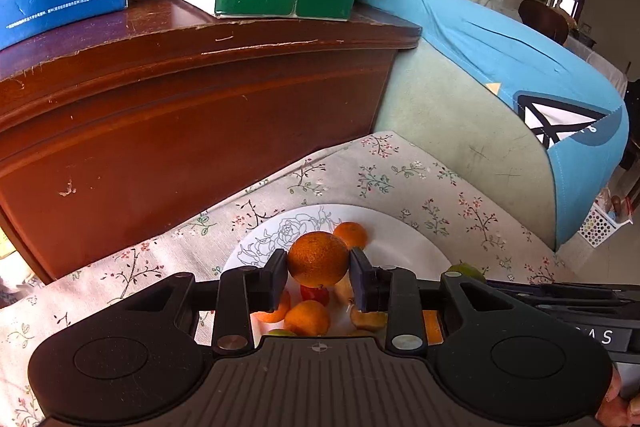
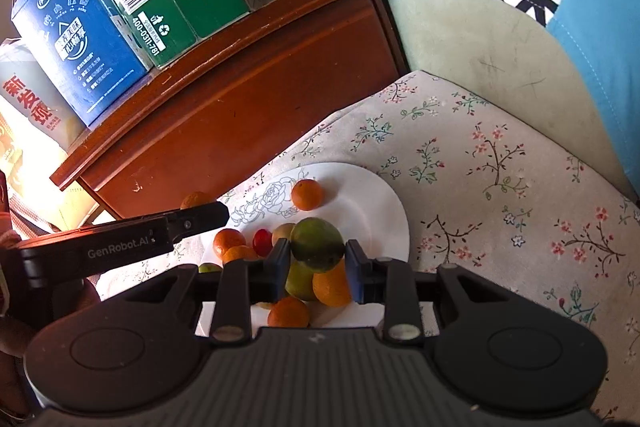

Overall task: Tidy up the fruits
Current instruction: 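Place the tangerine and lime on the plate and open both tools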

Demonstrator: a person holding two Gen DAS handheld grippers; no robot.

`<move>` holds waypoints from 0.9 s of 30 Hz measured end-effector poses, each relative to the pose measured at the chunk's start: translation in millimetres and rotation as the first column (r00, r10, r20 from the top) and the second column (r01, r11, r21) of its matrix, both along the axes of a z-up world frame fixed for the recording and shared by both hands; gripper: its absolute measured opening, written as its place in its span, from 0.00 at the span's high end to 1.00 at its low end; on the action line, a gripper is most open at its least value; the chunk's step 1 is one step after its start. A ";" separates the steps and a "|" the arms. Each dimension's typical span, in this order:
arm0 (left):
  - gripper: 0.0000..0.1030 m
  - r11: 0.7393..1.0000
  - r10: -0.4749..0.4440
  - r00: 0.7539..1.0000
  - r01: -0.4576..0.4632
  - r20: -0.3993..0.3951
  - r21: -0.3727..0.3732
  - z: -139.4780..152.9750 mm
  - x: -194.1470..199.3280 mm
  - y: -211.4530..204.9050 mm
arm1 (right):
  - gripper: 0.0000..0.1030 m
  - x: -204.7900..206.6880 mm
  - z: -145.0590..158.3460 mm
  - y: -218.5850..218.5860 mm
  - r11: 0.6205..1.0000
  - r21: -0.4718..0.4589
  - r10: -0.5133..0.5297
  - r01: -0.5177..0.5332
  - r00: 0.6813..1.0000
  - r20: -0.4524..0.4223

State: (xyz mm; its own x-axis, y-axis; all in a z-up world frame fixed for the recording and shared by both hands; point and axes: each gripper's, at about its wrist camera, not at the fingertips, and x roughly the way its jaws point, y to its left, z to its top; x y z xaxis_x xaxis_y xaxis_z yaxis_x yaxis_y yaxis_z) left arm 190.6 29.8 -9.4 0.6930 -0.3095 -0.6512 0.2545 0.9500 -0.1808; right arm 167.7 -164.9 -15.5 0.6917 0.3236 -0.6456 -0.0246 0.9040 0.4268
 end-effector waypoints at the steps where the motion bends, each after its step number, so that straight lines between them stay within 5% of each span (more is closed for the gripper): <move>1: 0.71 1.000 0.005 1.000 -0.005 -0.009 -0.005 -2.9 4.0 0.5 | 0.71 2.9 -2.5 0.9 1.000 0.002 -0.001 0.001 1.000 -0.003; 14: 0.70 1.000 0.009 0.998 -0.008 -0.056 0.021 -27.5 33.1 -8.4 | 0.71 28.6 -22.4 9.0 1.000 0.004 -0.009 0.009 1.000 -0.028; 27: 0.68 0.991 -0.042 0.999 0.038 0.023 0.132 -10.8 14.9 -28.1 | 0.67 26.1 -23.2 6.1 0.999 0.009 -0.036 0.036 0.999 -0.036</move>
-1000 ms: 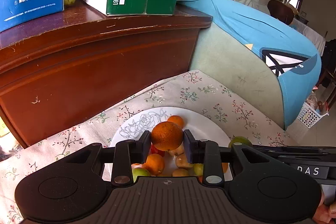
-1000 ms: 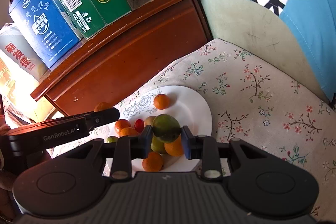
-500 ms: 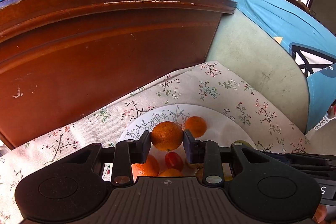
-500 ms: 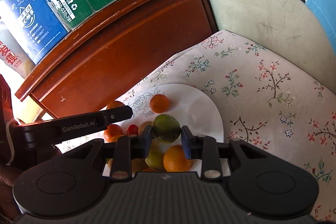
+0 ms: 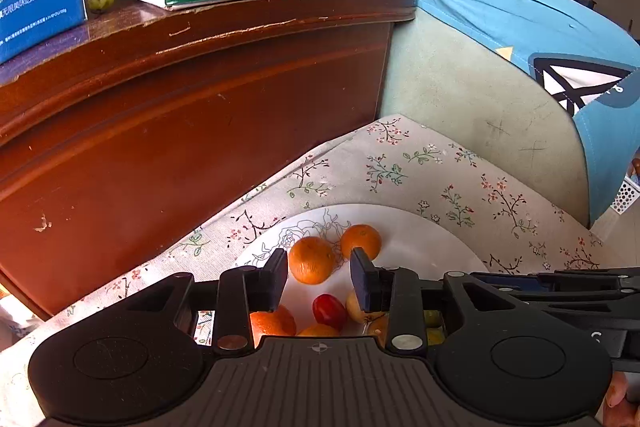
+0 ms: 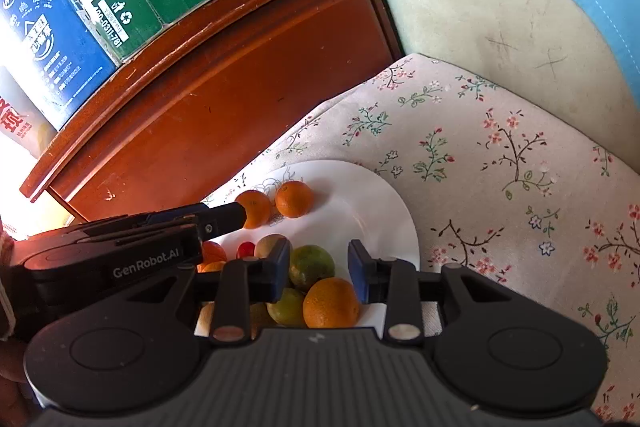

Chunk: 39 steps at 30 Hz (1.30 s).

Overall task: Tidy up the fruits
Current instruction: 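Place the tangerine and lime on the plate and open both tools, then withdraw both tools toward the last tangerine and red cherry tomato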

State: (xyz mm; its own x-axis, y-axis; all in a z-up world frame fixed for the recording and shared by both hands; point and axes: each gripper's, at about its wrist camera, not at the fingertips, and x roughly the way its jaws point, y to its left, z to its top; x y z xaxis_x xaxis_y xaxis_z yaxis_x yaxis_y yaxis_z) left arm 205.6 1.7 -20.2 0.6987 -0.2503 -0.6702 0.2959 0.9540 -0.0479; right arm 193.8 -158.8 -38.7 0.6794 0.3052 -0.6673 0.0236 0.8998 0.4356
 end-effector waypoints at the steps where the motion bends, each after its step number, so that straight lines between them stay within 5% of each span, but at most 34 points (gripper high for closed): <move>1: 0.67 1.000 -0.001 1.000 0.001 0.002 0.004 1.2 -1.5 -0.5 | 0.66 -2.0 1.7 -1.2 1.000 -0.003 -0.001 0.001 1.000 -0.001; 13: 0.66 0.999 0.009 1.000 -0.009 -0.008 0.042 18.7 -31.3 -5.0 | 0.56 -31.8 23.8 -11.6 0.999 -0.007 -0.042 0.042 0.999 0.005; 39: 0.65 0.998 0.011 0.999 -0.009 -0.046 0.060 32.7 -104.4 -2.8 | 0.54 -100.7 47.1 -24.7 0.999 -0.044 -0.016 0.017 1.000 0.023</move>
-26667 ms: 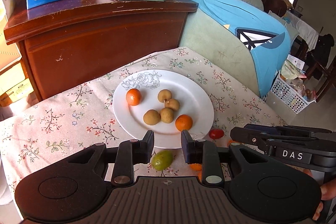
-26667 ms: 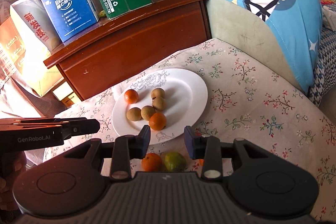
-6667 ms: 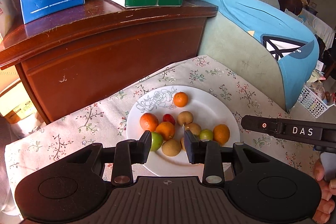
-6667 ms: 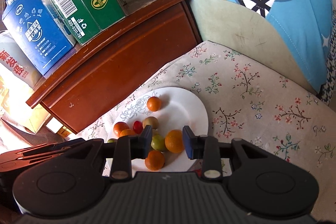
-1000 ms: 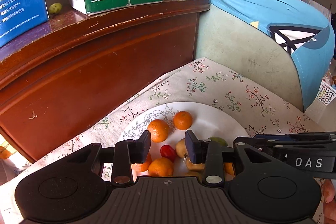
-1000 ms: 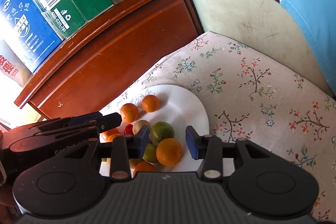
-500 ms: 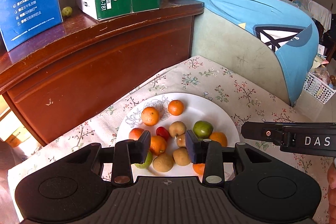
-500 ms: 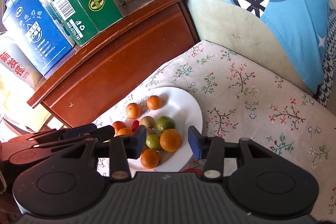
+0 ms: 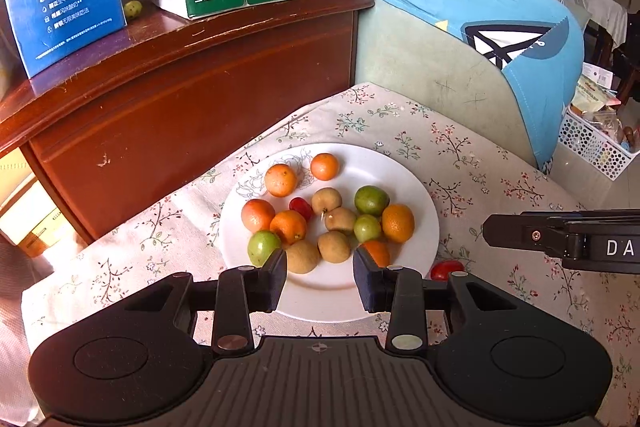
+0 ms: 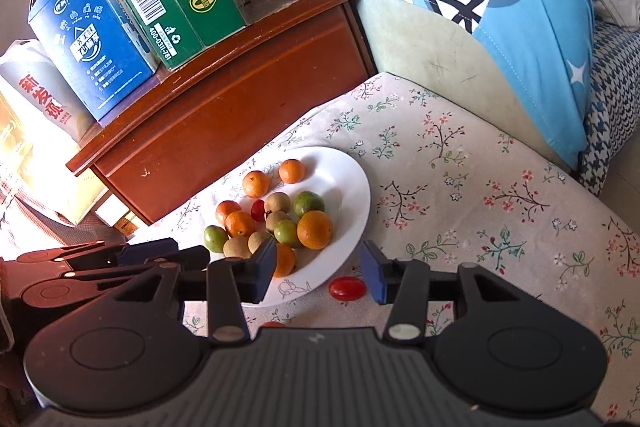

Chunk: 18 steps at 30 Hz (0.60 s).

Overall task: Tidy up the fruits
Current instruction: 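Withdraw both tools toward the last tangerine and red cherry tomato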

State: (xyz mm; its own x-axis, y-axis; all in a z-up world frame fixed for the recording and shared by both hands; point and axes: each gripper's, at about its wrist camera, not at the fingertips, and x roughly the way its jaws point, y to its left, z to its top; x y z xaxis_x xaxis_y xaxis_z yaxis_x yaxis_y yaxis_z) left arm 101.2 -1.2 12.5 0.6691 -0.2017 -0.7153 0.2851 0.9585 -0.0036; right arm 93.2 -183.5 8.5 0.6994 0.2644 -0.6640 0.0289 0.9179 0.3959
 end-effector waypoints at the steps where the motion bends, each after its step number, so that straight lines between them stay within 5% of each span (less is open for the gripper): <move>1: 0.65 1.000 0.003 1.000 -0.003 -0.006 -0.009 -0.2 -1.8 1.6 | 0.54 -1.9 -1.4 -1.9 1.000 -0.005 -0.002 0.002 1.000 -0.005; 18: 0.65 0.995 -0.072 0.994 0.066 -0.079 -0.079 -20.8 -28.3 8.4 | 0.54 -8.2 -34.0 -9.6 0.997 -0.064 0.030 -0.036 0.996 -0.087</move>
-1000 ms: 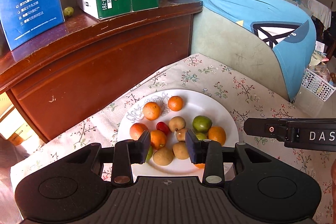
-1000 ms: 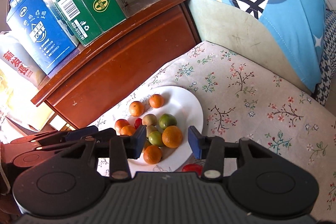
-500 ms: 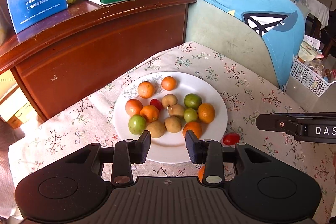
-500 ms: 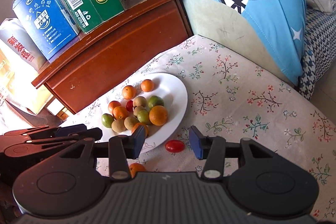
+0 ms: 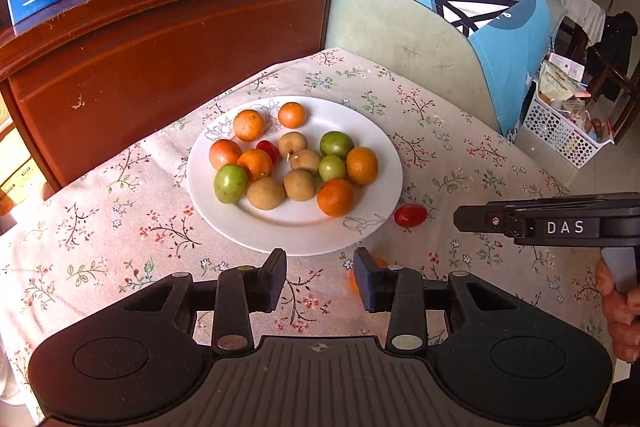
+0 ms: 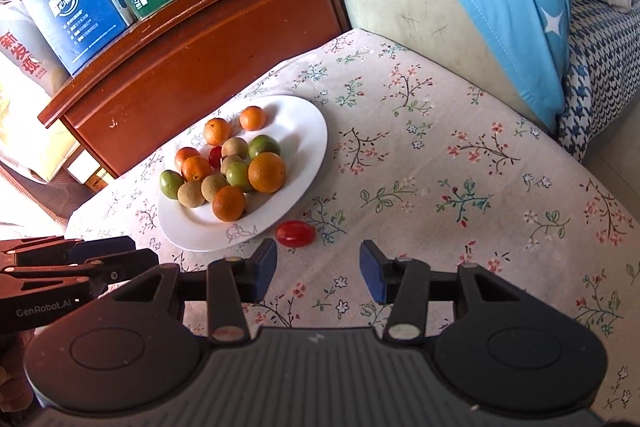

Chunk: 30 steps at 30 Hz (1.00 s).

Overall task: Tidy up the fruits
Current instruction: 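Withdraw both tools toward the last tangerine and red cherry tomato, then grasp the tangerine with the left tool while the right grasps the cherry tomato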

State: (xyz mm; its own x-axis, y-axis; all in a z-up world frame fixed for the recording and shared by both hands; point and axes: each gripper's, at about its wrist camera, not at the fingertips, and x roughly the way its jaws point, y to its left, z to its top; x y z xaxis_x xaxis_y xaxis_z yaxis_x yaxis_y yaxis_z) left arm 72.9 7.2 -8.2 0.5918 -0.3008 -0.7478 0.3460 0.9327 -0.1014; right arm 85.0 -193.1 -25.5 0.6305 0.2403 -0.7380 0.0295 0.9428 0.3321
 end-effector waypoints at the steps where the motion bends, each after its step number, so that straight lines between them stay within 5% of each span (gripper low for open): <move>1: 0.65 1.000 -0.004 1.000 0.004 0.000 0.002 -2.0 -1.4 -1.3 | 0.54 1.7 -1.5 2.1 1.000 -0.003 0.010 -0.010 1.000 0.002; 23: 0.65 1.000 -0.015 0.995 0.013 -0.094 -0.026 -26.5 -0.6 -8.9 | 0.55 32.2 -24.6 35.1 0.990 -0.092 0.110 -0.110 0.994 -0.003; 30: 0.65 0.999 -0.020 0.995 0.017 -0.100 -0.032 -29.0 0.1 -10.7 | 0.63 35.7 -26.6 42.0 0.983 -0.129 0.130 -0.128 0.992 0.007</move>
